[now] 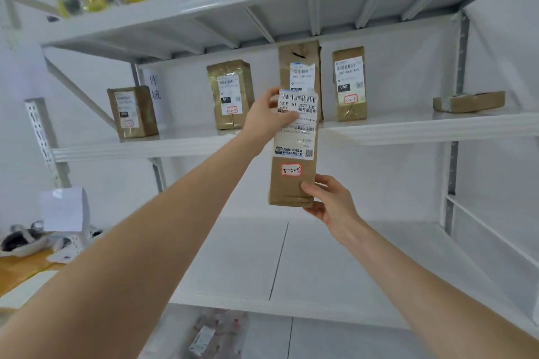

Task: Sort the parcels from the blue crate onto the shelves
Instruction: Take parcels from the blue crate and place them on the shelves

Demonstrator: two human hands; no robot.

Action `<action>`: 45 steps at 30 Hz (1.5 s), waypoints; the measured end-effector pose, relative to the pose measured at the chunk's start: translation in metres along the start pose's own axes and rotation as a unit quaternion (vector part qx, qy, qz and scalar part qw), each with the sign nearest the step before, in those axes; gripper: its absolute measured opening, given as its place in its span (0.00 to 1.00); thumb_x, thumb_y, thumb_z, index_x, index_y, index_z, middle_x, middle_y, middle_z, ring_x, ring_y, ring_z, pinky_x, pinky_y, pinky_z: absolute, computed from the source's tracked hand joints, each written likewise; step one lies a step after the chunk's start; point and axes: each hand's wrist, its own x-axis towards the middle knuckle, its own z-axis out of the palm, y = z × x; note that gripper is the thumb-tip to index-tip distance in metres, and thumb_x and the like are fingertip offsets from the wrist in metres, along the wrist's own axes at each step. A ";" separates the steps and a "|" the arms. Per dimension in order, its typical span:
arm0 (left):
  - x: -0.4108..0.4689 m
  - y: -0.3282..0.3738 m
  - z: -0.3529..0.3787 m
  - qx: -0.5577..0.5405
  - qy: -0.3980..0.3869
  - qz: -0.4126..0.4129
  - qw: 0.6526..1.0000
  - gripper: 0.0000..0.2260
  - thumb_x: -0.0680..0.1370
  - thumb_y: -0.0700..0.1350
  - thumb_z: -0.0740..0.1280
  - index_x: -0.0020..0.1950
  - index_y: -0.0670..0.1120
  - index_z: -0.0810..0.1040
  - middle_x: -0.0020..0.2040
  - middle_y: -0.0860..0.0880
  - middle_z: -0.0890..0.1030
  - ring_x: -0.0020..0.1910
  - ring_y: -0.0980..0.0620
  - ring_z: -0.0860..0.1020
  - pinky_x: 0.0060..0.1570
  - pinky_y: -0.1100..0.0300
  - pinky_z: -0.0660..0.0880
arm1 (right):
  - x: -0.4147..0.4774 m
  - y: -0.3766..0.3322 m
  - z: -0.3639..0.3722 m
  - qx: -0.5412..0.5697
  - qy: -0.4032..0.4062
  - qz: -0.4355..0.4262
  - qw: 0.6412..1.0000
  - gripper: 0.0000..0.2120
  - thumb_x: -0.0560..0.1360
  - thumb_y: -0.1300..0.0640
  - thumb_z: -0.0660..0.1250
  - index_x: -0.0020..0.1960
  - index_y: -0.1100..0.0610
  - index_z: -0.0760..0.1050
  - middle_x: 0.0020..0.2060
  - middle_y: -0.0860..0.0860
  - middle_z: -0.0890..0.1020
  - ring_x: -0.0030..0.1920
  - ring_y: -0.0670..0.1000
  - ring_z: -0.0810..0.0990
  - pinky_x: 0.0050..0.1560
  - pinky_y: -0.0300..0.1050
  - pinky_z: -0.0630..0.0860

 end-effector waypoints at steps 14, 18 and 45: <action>0.086 0.054 -0.128 0.014 0.033 0.119 0.992 0.17 0.77 0.37 0.66 0.66 0.44 0.69 0.57 0.46 0.79 0.50 0.47 0.81 0.45 0.53 0.81 | 0.087 -0.075 0.109 -0.047 -0.030 -0.159 0.986 0.12 0.72 0.63 0.73 0.54 0.54 0.78 0.51 0.51 0.84 0.47 0.50 0.82 0.49 0.44 0.80; 0.126 0.036 -0.155 0.012 0.043 0.157 0.987 0.17 0.77 0.37 0.67 0.64 0.45 0.70 0.58 0.46 0.78 0.50 0.48 0.81 0.46 0.52 0.81 | 0.127 -0.076 0.141 -0.082 -0.009 -0.191 0.978 0.12 0.73 0.64 0.71 0.55 0.54 0.77 0.52 0.52 0.83 0.51 0.52 0.82 0.48 0.45 0.80; 0.235 -0.084 -0.133 0.052 0.001 0.104 0.993 0.21 0.78 0.39 0.64 0.70 0.51 0.67 0.59 0.47 0.77 0.51 0.49 0.79 0.39 0.57 0.80 | 0.232 -0.045 0.129 -0.427 0.088 -0.170 0.884 0.14 0.76 0.59 0.68 0.62 0.56 0.74 0.53 0.49 0.80 0.52 0.51 0.79 0.47 0.41 0.78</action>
